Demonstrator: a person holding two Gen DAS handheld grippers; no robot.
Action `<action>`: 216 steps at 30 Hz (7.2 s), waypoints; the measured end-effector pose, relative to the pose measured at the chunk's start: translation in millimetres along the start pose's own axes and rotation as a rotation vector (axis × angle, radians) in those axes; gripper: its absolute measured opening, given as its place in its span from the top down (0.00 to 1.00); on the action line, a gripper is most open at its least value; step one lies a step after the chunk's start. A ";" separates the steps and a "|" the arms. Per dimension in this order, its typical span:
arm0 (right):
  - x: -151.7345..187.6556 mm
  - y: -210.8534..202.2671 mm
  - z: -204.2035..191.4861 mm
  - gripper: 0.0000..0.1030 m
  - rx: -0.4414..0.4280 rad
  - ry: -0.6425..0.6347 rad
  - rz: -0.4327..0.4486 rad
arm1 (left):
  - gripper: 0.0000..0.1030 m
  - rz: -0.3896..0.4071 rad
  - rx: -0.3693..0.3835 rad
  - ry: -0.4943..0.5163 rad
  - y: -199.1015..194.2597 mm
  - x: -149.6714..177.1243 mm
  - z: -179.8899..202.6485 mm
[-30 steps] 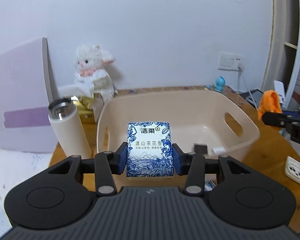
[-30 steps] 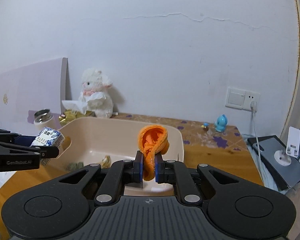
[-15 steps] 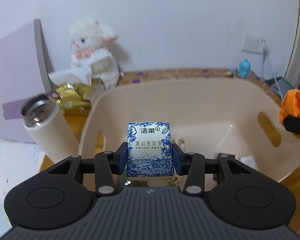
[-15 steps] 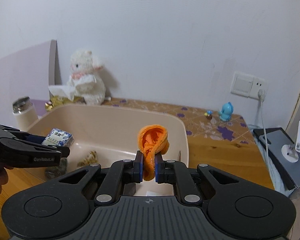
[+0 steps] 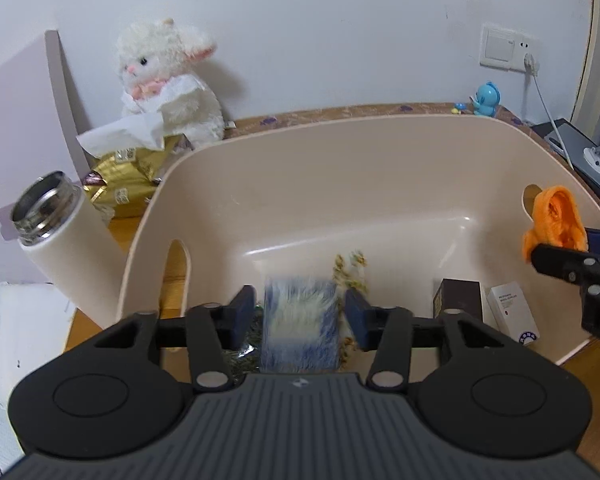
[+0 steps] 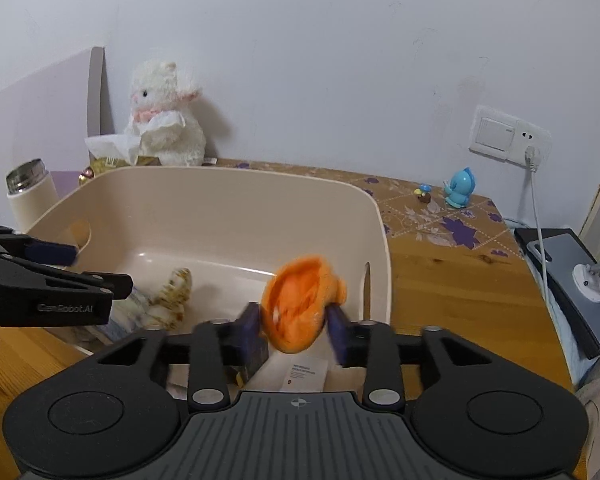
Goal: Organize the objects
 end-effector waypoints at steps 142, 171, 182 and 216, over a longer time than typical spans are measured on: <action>-27.2 -60.5 -22.9 0.55 -0.012 -0.057 0.165 | 0.85 0.135 0.067 0.019 -83.8 -1.9 -13.9; -6.2 -8.4 -15.1 0.26 -0.019 -0.010 -0.014 | 0.37 -0.091 0.038 -0.008 -8.5 3.8 -4.3; -11.5 -66.4 -15.1 0.21 -0.019 0.022 0.117 | 0.22 0.048 0.028 -0.031 -64.2 -4.5 -6.3; 48.4 -198.6 -34.3 0.06 -0.049 0.047 0.232 | 0.19 0.218 0.052 -0.036 -199.9 67.7 -4.3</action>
Point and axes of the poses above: each gripper's, at about its wrist camera, not at the fingertips, and y roughly the way its jaws point, z to its right, x to its underside, the point moved 6 cm from there along y, roughly the way its jaws point, and after that the axes turned 1 degree about -z, right-handed, at the moved point
